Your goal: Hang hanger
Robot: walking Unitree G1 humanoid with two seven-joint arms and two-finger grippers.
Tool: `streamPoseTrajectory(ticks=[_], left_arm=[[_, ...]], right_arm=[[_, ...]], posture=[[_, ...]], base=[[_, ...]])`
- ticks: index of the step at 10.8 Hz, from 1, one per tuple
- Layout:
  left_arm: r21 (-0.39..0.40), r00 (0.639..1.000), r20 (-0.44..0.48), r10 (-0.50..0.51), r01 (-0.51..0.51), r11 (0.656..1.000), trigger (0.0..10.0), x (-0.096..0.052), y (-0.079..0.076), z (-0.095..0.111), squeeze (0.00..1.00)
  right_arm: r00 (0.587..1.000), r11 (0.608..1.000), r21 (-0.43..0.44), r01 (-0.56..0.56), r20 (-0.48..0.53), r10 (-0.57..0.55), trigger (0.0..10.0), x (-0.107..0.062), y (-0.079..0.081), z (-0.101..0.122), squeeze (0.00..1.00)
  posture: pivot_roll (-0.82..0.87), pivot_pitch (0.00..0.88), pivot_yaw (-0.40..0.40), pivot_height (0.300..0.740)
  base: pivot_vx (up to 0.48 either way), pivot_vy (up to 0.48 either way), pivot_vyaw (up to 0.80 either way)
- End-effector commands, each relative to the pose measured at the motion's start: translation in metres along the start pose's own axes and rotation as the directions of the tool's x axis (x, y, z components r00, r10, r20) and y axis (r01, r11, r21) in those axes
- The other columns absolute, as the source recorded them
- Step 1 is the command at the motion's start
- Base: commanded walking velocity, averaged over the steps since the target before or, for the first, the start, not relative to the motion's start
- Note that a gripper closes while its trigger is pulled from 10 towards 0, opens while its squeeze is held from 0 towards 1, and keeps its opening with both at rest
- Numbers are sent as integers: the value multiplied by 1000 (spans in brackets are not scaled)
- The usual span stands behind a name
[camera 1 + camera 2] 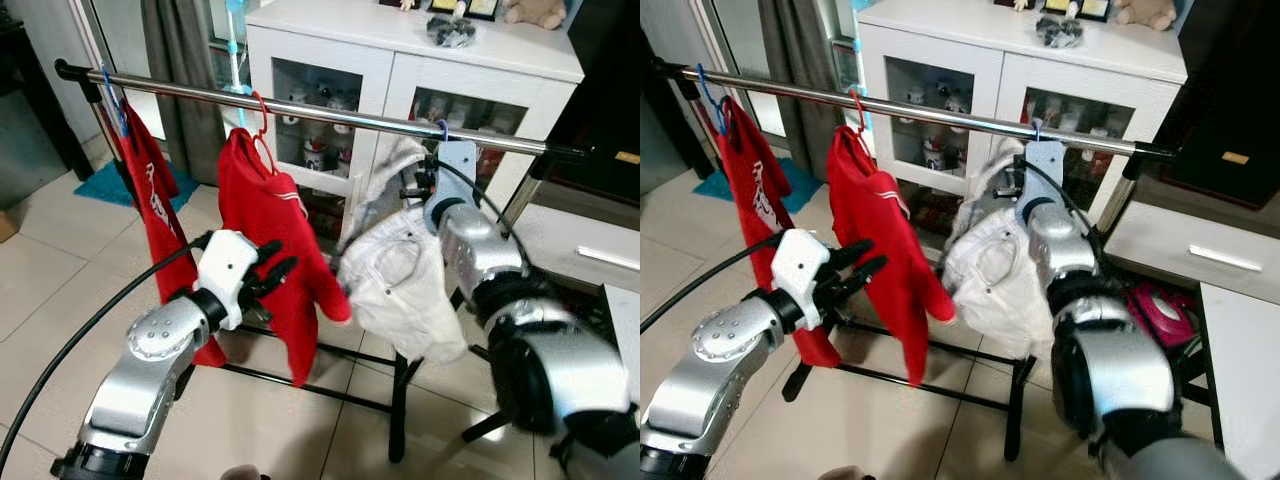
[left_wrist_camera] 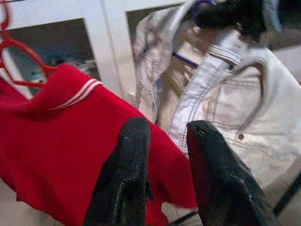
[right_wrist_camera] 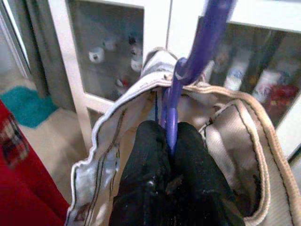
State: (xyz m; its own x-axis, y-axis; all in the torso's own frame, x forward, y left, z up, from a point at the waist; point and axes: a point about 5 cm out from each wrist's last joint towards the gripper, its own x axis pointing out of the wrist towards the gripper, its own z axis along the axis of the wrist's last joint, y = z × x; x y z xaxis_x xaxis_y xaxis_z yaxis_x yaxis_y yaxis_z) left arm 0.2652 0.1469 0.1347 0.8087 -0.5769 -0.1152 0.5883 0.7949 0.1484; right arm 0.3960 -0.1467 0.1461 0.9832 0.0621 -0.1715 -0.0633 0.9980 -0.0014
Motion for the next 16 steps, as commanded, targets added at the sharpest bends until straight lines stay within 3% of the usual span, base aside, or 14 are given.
streamPoseTrajectory(ticks=[1,2,4,7,9,10,11,13,16], left_arm=[[-23,1000,1,28,-28,999,10000,-2,1,0,0],[-53,997,-5,77,-77,996,10000,-1,0,-4,0],[-43,995,-4,98,-98,994,10000,-2,-5,-6,0],[-61,993,-20,115,-116,991,10000,-6,-5,-9,0],[-66,991,-22,129,-130,989,10000,-8,-5,-10,0],[-75,991,-30,130,-131,989,10000,-16,-7,-11,0],[-83,992,-40,121,-124,989,10000,-18,-10,-14,0],[-91,991,-43,130,-133,987,10000,-21,-8,-16,0],[-96,987,-52,149,-154,983,10000,-21,-9,-18,0]], right_arm=[[996,999,39,-22,87,18,0,-2,0,14,0],[981,995,63,-72,187,59,0,-10,0,22,0],[961,992,79,-94,269,70,0,-28,-1,20,0],[948,988,85,-132,303,100,0,-54,0,9,0],[964,987,80,-139,240,116,0,-72,0,-10,0],[986,984,100,-145,102,135,0,-96,3,-43,0],[987,984,99,-147,78,139,0,-103,3,-50,0],[994,981,161,-108,3,109,0,-113,0,-64,0],[991,984,135,-119,-38,125,0,-118,1,-67,0]], posture=[[58,0,-27,740],[60,0,-31,740],[59,0,-43,740],[46,0,-53,740],[46,0,-53,740],[42,0,-66,740],[36,0,-60,740],[25,0,-54,740],[34,1,-62,740]], base=[[0,0,0],[0,0,0],[0,0,0],[0,0,0],[0,0,0],[-300,0,0],[-307,0,0],[-304,0,0],[-299,0,0]])
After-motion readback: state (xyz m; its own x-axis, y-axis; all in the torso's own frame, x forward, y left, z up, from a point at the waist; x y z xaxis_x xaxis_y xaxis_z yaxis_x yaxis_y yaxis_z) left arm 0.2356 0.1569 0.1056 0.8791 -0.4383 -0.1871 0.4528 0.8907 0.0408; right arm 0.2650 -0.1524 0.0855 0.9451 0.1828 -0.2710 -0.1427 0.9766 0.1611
